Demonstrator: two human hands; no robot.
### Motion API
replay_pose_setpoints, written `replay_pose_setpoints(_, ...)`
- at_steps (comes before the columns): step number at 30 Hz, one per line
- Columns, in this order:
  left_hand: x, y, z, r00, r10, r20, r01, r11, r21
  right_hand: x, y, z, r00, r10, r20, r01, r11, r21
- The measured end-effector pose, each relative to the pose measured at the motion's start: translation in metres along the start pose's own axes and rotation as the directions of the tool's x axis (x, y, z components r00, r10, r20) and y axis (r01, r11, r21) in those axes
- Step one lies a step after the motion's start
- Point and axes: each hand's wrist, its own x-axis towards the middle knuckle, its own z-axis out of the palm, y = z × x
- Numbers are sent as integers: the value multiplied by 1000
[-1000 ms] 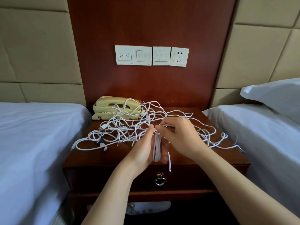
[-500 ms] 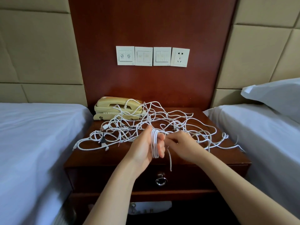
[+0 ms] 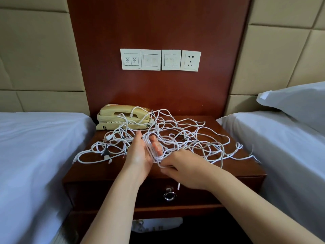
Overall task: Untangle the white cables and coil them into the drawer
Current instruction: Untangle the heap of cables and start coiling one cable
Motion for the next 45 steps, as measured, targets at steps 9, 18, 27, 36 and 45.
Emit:
replay_pose_setpoints(9, 4, -8, 10, 995, 41, -95, -31, 994, 101, -7, -2, -14, 1000, -8, -12, 9, 994, 110)
replay_pose_setpoints(18, 0, -7, 8, 989, 92, -119, -80, 991, 107, -13, -1, -19, 974, 85, 209, -110, 988, 111)
replay_pose_setpoints(27, -1, -8, 5, 977, 125, -175, -98, 983, 156, -9, -2, -19, 994, 63, 84, -61, 998, -18)
replay_pose_setpoints(36, -11, -13, 15, 999, 47, 1, -43, 903, 427, -11, -1, -28, 937, -16, -349, -62, 975, -212)
replay_pose_setpoints(45, -22, -17, 9, 948, -114, 296, -96, 786, 611, -3, 25, -21, 860, 12, -510, 4, 1000, 29)
